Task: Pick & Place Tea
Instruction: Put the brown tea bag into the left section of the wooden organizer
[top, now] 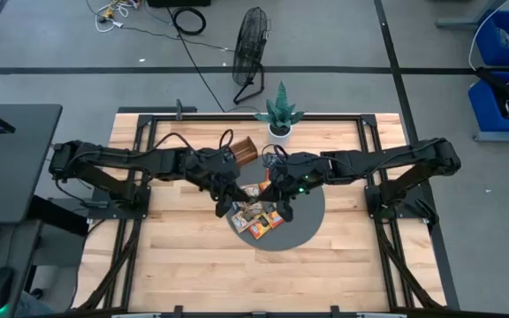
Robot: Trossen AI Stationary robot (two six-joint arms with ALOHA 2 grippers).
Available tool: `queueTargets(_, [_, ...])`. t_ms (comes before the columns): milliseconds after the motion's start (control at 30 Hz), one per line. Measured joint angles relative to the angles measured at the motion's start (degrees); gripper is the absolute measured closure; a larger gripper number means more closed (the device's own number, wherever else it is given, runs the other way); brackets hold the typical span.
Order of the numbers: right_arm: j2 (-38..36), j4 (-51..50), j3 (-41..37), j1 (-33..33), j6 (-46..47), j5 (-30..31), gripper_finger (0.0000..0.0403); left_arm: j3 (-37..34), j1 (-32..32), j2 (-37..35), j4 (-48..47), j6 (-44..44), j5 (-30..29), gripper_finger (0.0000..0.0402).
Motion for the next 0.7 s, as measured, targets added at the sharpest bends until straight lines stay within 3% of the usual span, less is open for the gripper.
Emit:
queueTargets(200, [-0.1, -4.0, 2.3, 0.1, 0.7, -0.5, 0.0316, -0.1, 0.9, -0.2, -8.8, 2.3, -3.2, 0.0398])
queueTargets(367, [-0.1, -5.6, 2.9, 0.0, 3.2, 1.0, 0.0277, -0.1, 3.0, -3.1, -19.3, 4.0, -11.3, 0.0398])
queueTargets(567, [-0.1, -5.5, 2.9, 0.0, 4.9, 1.2, 0.026, -0.1, 8.8, -6.4, -28.3, 10.2, -23.4, 0.0399])
queueTargets(700, [-0.1, -5.4, 2.8, 0.0, 6.2, 3.0, 0.0262, -1.1, 14.7, -6.7, -29.3, 16.0, -24.3, 0.0399])
